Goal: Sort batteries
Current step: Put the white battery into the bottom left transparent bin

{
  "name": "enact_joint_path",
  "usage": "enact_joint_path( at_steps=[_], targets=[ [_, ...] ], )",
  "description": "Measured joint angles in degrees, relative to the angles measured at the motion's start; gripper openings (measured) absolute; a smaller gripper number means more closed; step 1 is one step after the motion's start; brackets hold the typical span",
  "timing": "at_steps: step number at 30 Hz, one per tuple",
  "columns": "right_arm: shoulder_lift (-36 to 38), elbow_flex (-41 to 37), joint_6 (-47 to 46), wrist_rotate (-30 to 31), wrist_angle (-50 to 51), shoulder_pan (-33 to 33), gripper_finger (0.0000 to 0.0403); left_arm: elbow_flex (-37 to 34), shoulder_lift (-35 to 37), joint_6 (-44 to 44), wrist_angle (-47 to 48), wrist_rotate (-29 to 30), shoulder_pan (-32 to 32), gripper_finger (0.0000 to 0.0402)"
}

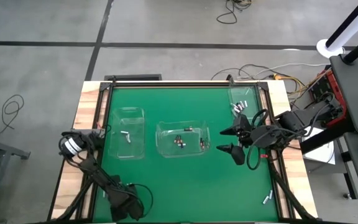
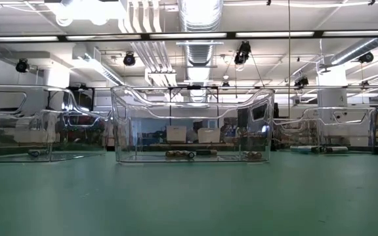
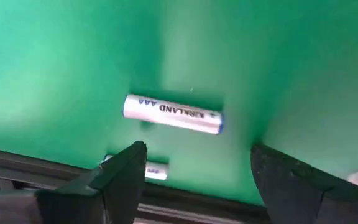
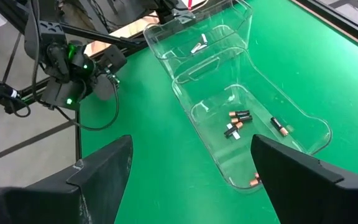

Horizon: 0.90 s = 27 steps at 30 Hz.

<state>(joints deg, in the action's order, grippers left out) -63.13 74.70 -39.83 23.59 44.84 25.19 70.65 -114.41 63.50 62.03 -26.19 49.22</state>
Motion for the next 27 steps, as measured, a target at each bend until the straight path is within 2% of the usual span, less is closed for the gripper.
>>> enact_joint_path(
  at_steps=[7, 11, 17, 22, 27],
  targets=[
    [0.00, 0.00, 0.02, 0.00, 0.00, 0.00, 0.0328, -0.32, 7.93, 16.15, -2.09, 6.76, -0.01, 0.0264],
    [0.00, 0.00, 0.23, -0.01, -0.02, 0.00, 0.0328, -1.49, 11.02, 25.14, -5.01, 6.81, -0.06, 0.0263],
    [0.00, 0.00, 0.32, -0.01, -0.05, 0.00, 0.0329, -5.19, 11.37, 37.93, -14.91, 8.83, -0.71, 0.0263],
    [0.00, 0.00, -0.09, -0.02, -0.09, 0.02, 0.0331, -7.96, 11.37, 46.01, -15.03, 9.80, -0.76, 0.0263],
    [0.00, 0.00, -0.62, -0.03, -0.09, 0.02, 0.0325, -7.89, 11.48, 50.50, -14.96, 9.92, -0.75, 0.0263]
  ],
)
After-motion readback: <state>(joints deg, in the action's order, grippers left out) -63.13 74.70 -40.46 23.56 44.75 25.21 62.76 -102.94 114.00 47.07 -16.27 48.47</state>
